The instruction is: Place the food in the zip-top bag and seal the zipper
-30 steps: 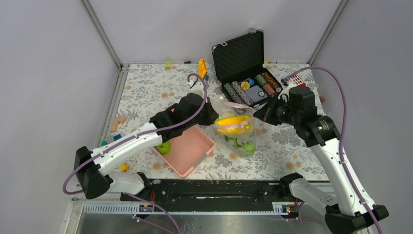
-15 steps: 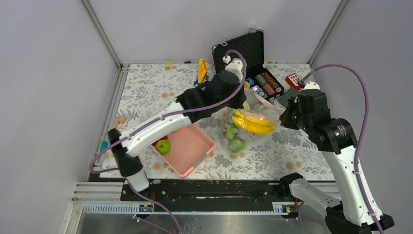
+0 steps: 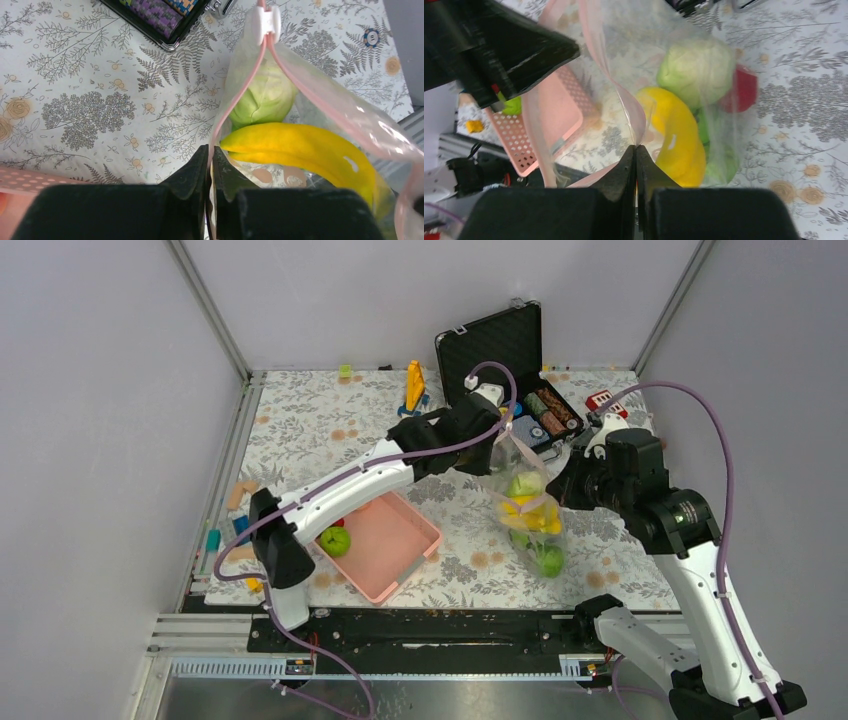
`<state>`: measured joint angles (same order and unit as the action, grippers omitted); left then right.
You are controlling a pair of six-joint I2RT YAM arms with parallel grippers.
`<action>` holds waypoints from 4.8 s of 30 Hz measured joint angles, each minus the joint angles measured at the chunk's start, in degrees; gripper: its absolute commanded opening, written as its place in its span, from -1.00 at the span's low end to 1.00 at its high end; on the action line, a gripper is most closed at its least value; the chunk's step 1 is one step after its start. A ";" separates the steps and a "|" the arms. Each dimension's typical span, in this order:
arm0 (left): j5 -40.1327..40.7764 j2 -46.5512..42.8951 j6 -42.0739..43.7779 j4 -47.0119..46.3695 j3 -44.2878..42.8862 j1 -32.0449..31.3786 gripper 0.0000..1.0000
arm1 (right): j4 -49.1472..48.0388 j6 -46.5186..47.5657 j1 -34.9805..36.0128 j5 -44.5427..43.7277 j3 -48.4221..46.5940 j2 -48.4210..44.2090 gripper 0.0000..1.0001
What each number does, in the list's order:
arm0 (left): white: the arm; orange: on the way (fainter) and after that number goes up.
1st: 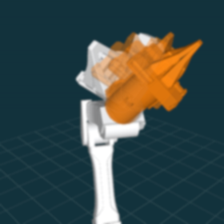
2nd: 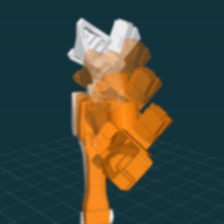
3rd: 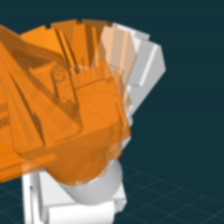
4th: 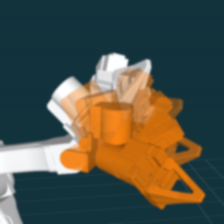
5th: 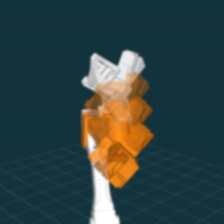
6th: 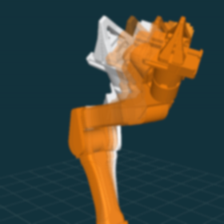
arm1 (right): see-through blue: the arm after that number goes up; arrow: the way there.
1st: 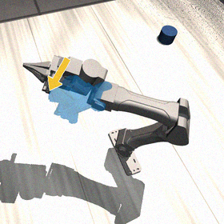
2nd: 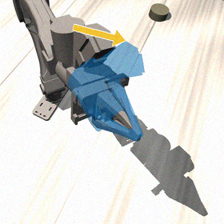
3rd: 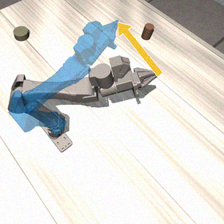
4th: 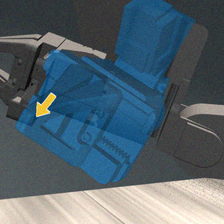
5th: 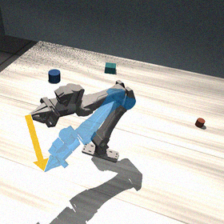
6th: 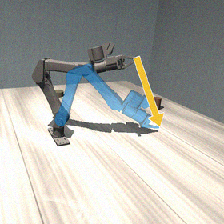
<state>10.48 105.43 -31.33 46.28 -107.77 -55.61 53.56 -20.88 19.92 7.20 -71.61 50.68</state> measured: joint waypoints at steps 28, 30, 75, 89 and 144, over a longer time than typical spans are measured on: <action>8.09 -33.53 -0.68 -9.73 29.51 1.86 0.97 | -8.26 -1.42 0.00 -5.16 6.91 -5.84 -1.00; 10.75 -36.57 -2.84 -8.94 31.85 3.93 0.98 | -8.35 -1.42 0.00 -5.38 7.19 -5.86 -1.00; 15.26 -32.37 -19.28 0.00 60.41 22.93 0.90 | -9.25 -1.36 0.00 -11.39 8.48 -6.25 -0.98; 11.61 -24.96 -19.67 -2.51 60.85 23.08 0.77 | -9.25 -1.36 0.00 -12.61 8.48 -5.57 -0.98; -12.79 -29.05 -4.09 -18.05 25.11 10.14 -0.50 | -9.07 -1.25 0.00 -15.54 8.50 -6.01 -0.97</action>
<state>-2.31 76.38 -35.42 28.23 -82.65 -45.47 44.49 -22.13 19.92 -8.34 -63.11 44.66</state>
